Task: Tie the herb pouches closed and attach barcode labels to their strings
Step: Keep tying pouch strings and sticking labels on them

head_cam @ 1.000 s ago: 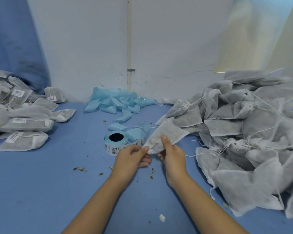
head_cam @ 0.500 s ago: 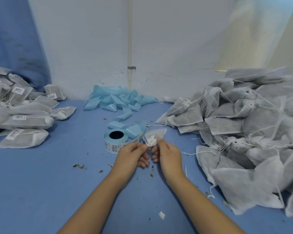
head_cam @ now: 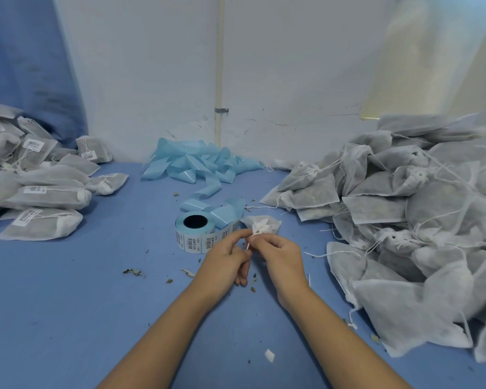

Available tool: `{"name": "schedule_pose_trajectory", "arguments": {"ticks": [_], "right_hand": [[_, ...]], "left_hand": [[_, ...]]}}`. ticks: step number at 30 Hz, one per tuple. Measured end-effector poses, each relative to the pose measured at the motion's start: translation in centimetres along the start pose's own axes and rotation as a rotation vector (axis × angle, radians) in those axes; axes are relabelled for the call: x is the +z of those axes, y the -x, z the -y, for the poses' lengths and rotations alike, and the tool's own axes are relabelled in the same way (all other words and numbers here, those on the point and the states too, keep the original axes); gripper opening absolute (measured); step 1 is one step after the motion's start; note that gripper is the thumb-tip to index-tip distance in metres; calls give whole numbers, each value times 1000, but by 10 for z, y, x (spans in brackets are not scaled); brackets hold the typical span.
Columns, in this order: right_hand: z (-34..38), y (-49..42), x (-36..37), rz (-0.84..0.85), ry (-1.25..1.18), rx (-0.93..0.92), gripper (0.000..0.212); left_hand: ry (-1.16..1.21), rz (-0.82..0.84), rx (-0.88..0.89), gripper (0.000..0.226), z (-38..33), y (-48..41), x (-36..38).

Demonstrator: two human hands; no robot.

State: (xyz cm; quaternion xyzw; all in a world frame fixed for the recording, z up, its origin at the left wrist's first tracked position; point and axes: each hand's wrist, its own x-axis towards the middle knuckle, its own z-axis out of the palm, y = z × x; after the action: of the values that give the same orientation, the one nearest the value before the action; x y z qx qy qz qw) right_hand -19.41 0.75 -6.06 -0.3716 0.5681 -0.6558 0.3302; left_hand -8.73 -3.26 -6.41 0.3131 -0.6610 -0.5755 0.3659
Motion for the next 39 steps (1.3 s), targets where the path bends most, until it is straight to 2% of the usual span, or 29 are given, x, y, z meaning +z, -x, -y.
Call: {"name": "schedule_pose_trajectory", "arguments": {"ticks": [6, 12, 16, 18, 20, 22, 27, 33, 35, 39], "right_hand": [[3, -3, -1, -193, -301, 136, 19], [9, -7, -9, -190, -590, 239, 16], [5, -9, -12, -113, -556, 219, 14], [1, -9, -13, -67, -511, 186, 19], [-1, -8, -14, -20, -411, 120, 26], [-3, -5, -13, 3, -250, 61, 21], [-6, -3, -11, -136, -212, 51, 18], [-5, -2, -6, -179, -117, 44, 19], [-3, -2, -7, -153, -178, 56, 20], [2, -2, -15, -43, -474, 109, 18]], "left_hand": [[27, 90, -54, 44, -7, -2, 3], [66, 90, -63, 52, -12, -5, 15], [-8, 28, -22, 42, -4, -3, 14], [-56, -33, 1, 33, 0, -1, 13], [-67, -74, 11, 26, 2, 0, 12], [-71, -91, 19, 21, 3, -1, 10], [-118, -116, 28, 21, 4, 1, 14], [-221, -220, 83, 20, 7, 3, 15], [-266, -246, 84, 18, 7, 2, 15], [-304, -255, 54, 19, 6, 0, 10]]}}
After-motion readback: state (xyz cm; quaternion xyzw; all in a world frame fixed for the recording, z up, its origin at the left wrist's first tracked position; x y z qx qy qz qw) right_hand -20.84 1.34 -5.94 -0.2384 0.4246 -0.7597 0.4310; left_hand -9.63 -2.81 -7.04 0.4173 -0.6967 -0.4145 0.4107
